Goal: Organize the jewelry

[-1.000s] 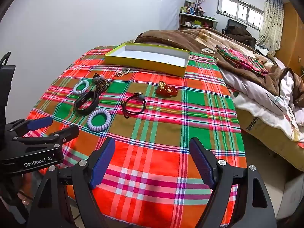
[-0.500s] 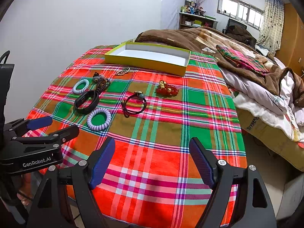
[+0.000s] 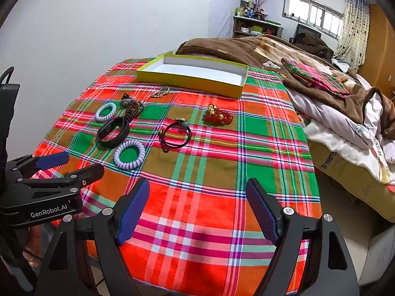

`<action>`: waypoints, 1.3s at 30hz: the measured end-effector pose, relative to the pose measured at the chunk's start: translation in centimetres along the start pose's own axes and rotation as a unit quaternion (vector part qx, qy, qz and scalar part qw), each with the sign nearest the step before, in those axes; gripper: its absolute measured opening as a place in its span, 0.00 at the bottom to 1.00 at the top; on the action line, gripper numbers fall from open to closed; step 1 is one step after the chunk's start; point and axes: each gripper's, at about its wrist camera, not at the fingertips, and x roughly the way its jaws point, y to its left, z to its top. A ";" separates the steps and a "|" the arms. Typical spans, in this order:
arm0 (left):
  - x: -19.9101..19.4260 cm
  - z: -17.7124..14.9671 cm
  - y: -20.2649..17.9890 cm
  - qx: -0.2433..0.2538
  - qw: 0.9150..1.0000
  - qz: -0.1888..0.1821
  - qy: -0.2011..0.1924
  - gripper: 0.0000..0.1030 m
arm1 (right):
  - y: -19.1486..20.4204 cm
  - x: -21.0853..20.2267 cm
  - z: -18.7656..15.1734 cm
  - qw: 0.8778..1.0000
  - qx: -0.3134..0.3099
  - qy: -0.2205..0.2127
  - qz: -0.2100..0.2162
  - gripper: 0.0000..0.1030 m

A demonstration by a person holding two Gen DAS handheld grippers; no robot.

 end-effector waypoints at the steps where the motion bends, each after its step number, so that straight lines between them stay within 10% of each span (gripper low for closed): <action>1: 0.0 0.0 0.0 0.000 1.000 0.000 0.000 0.81 | 0.0 0.0 0.0 1.000 0.000 0.000 0.000 0.78; 39: 0.5 0.5 0.3 -0.005 1.000 -0.011 0.010 0.81 | 0.4 0.0 0.5 1.000 -0.006 -0.002 0.000 0.78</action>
